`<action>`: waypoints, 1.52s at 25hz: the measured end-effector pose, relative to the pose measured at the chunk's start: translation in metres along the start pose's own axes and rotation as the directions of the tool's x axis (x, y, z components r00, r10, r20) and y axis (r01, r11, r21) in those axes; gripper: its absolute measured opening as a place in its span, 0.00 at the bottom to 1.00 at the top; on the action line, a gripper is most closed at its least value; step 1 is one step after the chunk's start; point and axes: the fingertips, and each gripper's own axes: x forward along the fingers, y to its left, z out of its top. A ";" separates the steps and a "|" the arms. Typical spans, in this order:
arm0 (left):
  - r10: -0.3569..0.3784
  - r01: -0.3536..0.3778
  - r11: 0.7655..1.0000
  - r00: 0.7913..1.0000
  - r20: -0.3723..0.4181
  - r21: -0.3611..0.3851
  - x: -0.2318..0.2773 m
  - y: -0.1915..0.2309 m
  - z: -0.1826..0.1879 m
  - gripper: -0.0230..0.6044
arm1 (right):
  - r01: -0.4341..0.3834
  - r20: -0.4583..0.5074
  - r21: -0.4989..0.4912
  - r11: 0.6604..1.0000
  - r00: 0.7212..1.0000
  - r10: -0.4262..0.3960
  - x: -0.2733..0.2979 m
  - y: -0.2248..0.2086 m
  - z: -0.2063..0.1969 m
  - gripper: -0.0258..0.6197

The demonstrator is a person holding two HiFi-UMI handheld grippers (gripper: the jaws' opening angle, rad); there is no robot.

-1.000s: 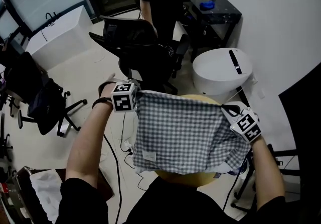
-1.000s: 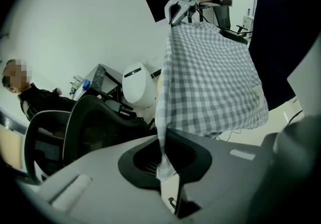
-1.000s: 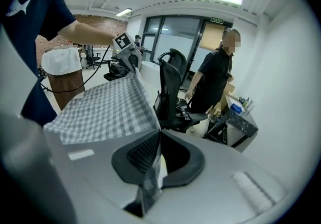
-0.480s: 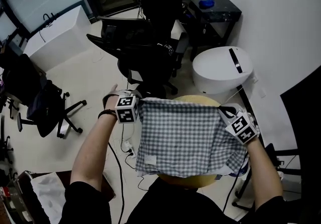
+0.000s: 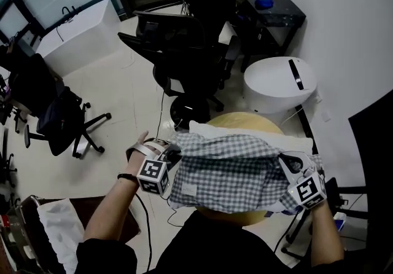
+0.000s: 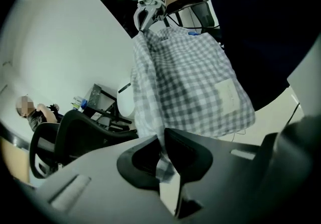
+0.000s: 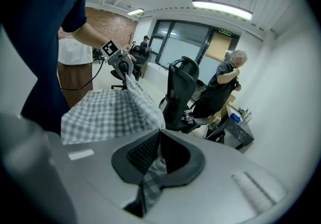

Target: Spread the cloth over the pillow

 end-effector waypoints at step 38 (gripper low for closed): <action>-0.191 0.260 0.864 0.962 0.197 -0.431 0.033 -0.032 -0.038 0.23 | -0.026 0.116 -0.059 0.998 0.993 0.032 -0.016 -0.007 0.063 0.18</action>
